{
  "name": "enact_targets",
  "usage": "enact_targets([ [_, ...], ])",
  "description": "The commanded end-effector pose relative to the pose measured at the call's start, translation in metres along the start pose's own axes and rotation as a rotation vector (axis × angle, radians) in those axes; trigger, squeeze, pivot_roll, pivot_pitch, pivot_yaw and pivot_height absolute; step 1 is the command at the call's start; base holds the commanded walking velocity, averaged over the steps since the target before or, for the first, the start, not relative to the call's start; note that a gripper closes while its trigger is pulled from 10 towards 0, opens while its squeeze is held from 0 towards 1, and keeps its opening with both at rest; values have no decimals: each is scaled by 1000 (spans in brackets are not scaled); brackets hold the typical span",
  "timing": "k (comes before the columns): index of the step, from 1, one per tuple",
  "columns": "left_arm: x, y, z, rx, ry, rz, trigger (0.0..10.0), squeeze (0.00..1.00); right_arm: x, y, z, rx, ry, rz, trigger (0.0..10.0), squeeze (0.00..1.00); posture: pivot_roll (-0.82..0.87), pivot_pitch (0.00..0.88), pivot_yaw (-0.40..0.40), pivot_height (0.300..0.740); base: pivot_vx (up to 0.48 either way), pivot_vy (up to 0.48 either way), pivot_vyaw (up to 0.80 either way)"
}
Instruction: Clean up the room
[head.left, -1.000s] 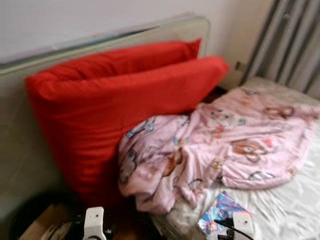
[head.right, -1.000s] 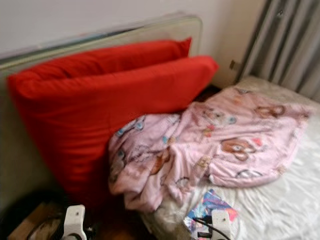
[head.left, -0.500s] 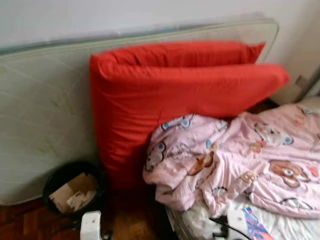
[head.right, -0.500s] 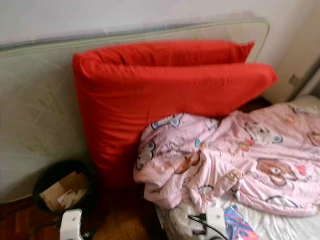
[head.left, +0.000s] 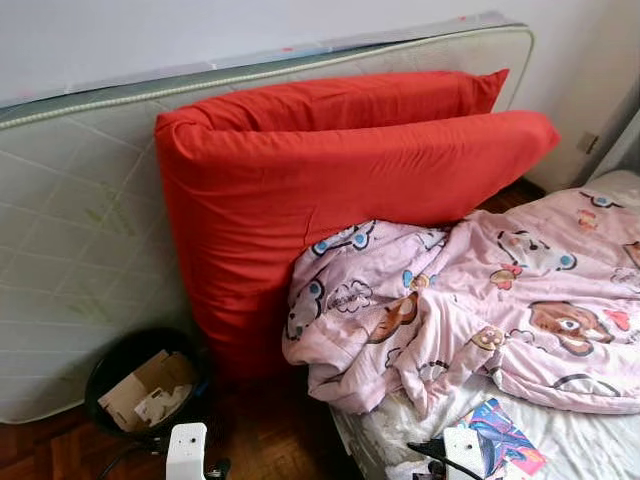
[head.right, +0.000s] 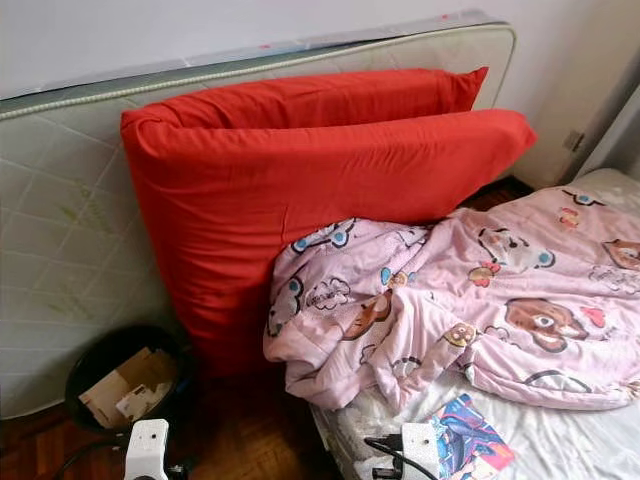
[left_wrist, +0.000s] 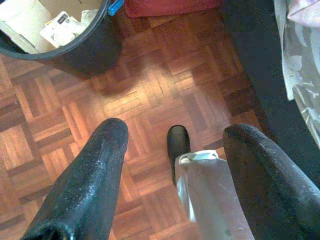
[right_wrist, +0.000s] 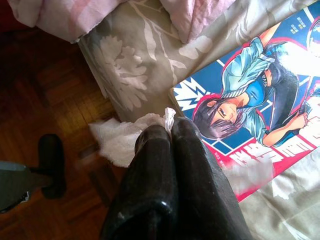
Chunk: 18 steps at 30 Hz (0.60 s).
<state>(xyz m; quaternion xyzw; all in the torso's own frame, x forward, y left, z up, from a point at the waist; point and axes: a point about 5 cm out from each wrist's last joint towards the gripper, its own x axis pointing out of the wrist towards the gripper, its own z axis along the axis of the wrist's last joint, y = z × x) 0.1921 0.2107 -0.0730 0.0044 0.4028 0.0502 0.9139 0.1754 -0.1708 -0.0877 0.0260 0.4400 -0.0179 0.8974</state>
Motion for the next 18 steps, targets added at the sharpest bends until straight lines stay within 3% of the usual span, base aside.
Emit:
enact_targets([
  [1, 0, 2, 0, 5, 4, 4, 10000, 0, -1, -3, -6, 11, 25, -12, 10000, 0, 9, 88, -15, 740, 0, 0, 0],
  [6, 0, 1, -1, 1, 12, 6, 10000, 0, -2, -4, -6, 16, 27, -16, 10000, 0, 11, 92, -18, 740, 0, 0, 0],
  [18, 0, 4, 0, 12, 17, 8, 10000, 0, 0, -2, -3, 23, 25, -14, 10000, 0, 25, 102, -17, 740, 0, 286, 0],
])
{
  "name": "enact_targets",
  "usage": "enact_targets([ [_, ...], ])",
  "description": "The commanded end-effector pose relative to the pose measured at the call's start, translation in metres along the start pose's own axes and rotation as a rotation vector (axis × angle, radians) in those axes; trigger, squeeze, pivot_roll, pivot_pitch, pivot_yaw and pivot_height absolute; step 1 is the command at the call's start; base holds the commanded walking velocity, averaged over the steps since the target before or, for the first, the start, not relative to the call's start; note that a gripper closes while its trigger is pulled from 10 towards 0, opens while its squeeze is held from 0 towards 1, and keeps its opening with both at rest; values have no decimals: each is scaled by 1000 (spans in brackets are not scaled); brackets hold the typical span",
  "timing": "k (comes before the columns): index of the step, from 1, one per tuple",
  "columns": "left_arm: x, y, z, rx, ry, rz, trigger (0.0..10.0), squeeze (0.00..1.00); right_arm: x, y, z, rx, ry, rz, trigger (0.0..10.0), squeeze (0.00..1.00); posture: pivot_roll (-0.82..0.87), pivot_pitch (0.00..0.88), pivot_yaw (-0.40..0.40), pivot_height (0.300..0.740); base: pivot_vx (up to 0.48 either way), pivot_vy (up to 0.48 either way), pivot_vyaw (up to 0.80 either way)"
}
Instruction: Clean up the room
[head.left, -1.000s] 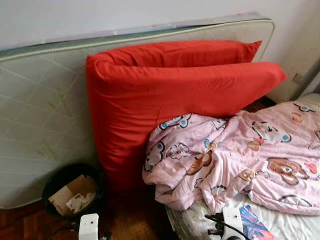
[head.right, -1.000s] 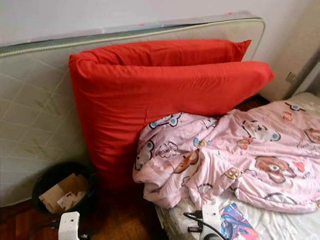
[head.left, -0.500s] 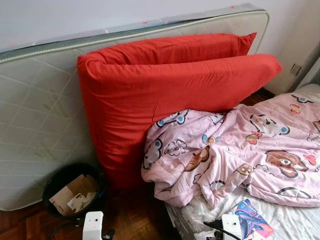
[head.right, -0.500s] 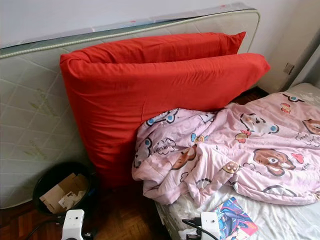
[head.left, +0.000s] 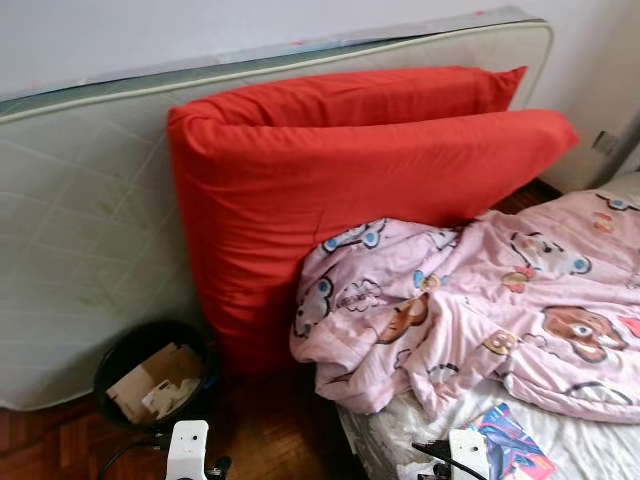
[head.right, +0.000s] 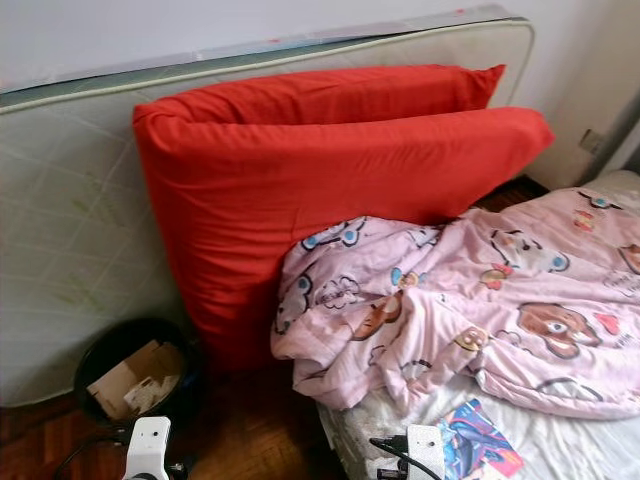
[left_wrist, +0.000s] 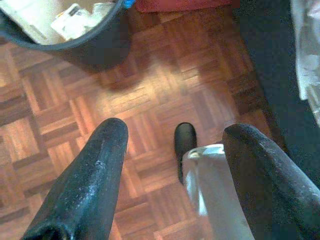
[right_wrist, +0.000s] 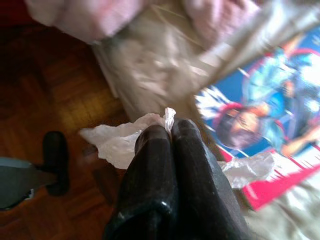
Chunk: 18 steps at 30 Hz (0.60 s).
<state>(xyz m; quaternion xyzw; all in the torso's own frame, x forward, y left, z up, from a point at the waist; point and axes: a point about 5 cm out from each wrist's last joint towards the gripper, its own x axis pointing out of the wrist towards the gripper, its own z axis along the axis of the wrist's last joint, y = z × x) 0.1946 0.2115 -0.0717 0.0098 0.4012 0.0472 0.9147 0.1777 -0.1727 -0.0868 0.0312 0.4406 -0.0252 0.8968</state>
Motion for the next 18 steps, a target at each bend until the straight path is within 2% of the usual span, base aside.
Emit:
enact_targets([
  [1, -1, 3, -3, 3, 23, 8, 10000, 0, -1, 0, -6, 7, 25, -6, 10000, 0, 27, 103, -16, 740, 0, 442, 0],
  [18, -1, 4, -5, 13, 33, 4, 10000, 0, -2, 0, -9, 9, 38, -7, 10000, 0, 29, 110, -17, 740, 0, 475, 0],
])
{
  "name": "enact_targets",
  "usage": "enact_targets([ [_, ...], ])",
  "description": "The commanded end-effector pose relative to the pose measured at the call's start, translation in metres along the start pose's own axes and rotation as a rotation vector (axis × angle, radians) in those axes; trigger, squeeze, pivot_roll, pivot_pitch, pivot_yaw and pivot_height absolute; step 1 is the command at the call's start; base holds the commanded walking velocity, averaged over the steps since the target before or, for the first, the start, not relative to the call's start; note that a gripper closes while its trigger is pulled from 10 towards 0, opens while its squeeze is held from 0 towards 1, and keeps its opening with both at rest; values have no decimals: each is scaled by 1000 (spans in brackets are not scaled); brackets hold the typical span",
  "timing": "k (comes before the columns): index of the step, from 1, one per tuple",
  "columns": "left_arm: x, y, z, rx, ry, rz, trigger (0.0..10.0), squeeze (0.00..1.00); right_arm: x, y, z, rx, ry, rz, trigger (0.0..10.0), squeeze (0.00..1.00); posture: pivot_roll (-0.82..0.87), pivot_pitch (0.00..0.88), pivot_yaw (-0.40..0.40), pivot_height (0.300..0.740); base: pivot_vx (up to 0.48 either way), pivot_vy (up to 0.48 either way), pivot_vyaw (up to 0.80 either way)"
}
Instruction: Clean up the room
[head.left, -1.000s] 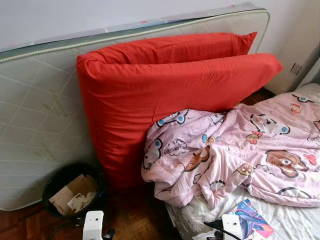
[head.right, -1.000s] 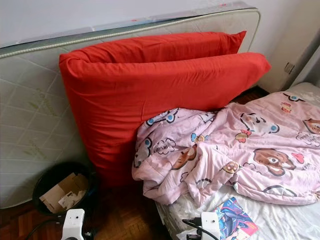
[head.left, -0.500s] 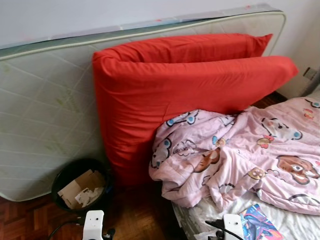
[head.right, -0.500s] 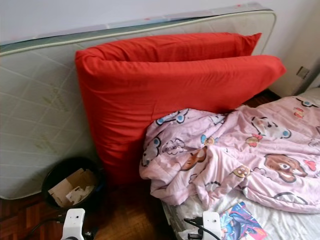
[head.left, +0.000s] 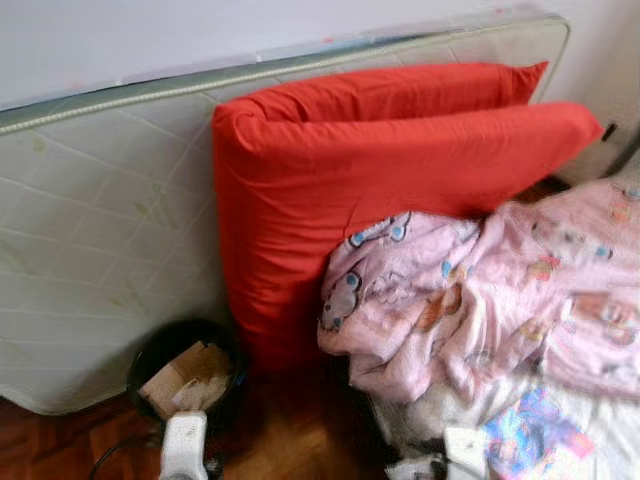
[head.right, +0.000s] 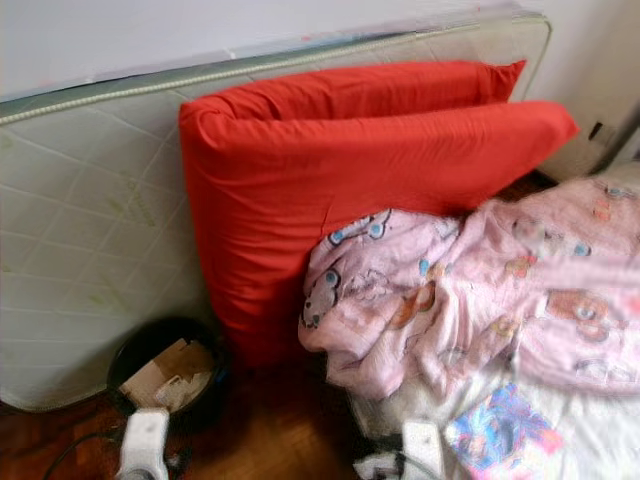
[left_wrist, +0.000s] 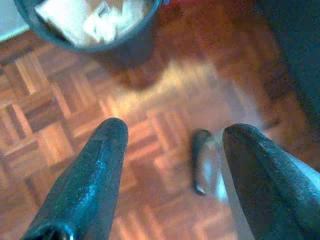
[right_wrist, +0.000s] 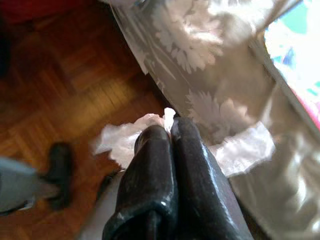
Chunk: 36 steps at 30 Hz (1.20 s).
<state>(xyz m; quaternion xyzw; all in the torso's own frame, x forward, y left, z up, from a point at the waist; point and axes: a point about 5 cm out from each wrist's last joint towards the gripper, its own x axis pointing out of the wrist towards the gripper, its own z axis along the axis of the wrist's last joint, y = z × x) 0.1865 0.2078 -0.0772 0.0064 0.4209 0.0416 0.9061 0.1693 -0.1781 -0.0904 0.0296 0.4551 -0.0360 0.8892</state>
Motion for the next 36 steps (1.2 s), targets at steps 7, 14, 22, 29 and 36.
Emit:
enact_targets([
  [7, 0, 5, 3, 7, -4, 15, 10000, 0, 0, 6, -2, -4, 11, 17, 10000, 0, 30, 111, -18, 740, 0, 468, 0],
  [14, 0, 6, 1, 3, 4, 18, 10000, 0, 0, 5, -2, -11, 14, 18, 10000, 0, 32, 113, -24, 740, 0, 441, 0],
  [22, 0, 5, 1, -1, 5, 17, 10000, 0, 0, 4, -2, -13, 16, 18, 10000, 0, 31, 112, -25, 740, 0, 437, 0],
  [29, 0, 5, -1, -4, 13, 18, 10000, 0, 0, 3, -3, -16, 19, 18, 10000, 0, 32, 110, -26, 740, 0, 432, 0],
  [36, -1, 5, -2, -7, 17, 19, 10000, 0, 0, 4, -2, -18, 19, 18, 10000, 0, 34, 111, -29, 740, 0, 429, 0],
])
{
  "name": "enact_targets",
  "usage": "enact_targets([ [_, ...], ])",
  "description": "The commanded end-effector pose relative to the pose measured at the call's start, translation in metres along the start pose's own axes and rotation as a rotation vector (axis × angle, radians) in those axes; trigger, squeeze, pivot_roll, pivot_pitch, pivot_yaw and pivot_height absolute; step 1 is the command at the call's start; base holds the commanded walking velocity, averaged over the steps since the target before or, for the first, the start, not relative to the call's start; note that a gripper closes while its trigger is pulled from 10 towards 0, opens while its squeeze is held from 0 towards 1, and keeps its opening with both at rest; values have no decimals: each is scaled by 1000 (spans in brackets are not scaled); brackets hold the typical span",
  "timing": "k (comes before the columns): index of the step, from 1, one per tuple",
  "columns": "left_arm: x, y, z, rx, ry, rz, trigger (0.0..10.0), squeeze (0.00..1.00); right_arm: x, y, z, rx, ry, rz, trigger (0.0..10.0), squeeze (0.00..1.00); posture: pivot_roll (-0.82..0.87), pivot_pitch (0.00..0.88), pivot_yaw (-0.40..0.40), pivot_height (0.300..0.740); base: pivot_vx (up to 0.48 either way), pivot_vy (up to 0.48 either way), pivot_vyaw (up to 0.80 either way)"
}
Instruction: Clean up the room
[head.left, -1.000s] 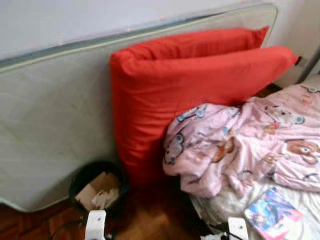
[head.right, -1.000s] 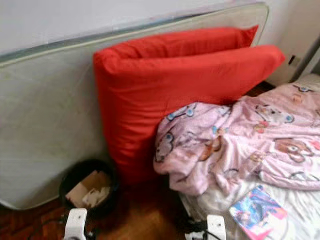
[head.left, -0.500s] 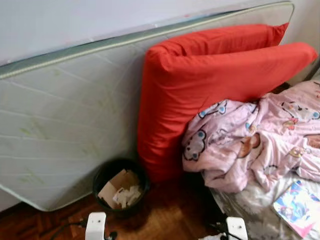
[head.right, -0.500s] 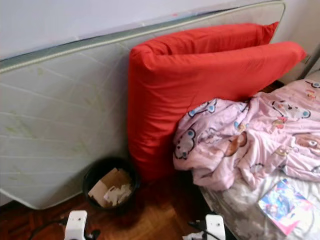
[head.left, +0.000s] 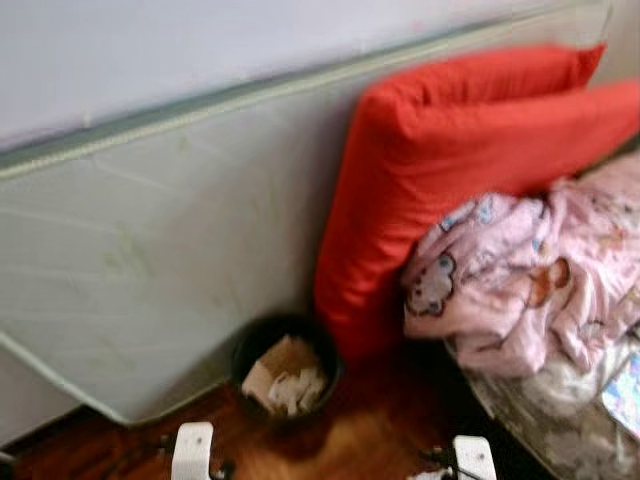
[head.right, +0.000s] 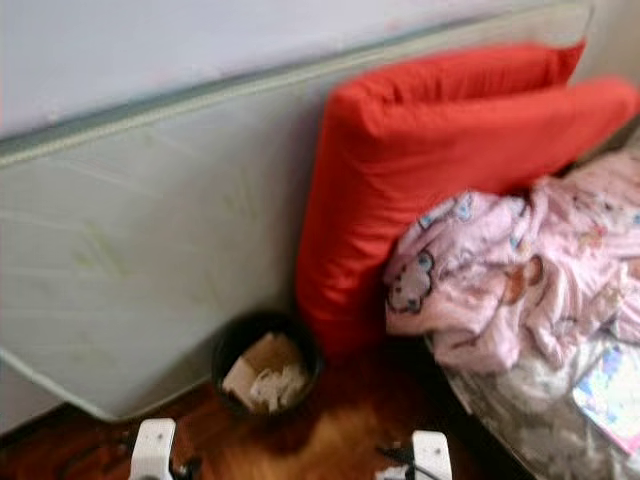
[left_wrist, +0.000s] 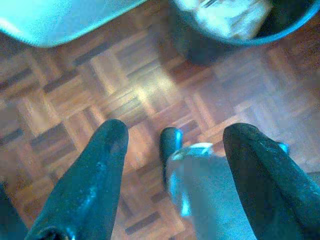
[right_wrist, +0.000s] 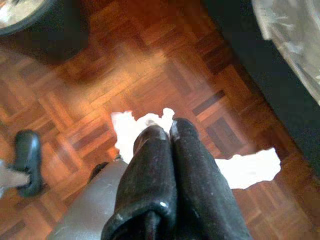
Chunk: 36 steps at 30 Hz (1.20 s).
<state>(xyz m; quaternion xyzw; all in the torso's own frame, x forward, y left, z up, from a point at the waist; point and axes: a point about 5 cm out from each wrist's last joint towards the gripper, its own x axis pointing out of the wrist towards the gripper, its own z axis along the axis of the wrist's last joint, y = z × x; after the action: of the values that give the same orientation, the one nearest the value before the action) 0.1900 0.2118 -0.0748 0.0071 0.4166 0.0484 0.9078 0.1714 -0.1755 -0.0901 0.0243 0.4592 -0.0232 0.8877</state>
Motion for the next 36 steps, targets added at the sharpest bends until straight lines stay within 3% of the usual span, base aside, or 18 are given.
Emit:
enact_targets([
  [1, -1, 1, -7, -3, 26, 6, 10000, 0, -1, 1, -4, 2, 10, 1, 10000, 0, 34, 111, -29, 740, 0, 420, 0],
  [10, -2, 2, -7, -3, 28, 7, 10000, 0, 0, 2, -3, 1, 9, 4, 10000, 0, 34, 111, -29, 740, 0, 390, 0],
  [26, -1, -1, -5, 4, 24, -1, 10000, 0, 0, 2, -2, -30, 2, 17, 10000, 0, 37, 108, -32, 740, 0, 0, 0],
  [36, -1, 1, -8, 12, 43, 10, 10000, 0, 0, 3, -2, -31, 5, 29, 10000, 0, 35, 107, -41, 740, 0, 0, 525],
])
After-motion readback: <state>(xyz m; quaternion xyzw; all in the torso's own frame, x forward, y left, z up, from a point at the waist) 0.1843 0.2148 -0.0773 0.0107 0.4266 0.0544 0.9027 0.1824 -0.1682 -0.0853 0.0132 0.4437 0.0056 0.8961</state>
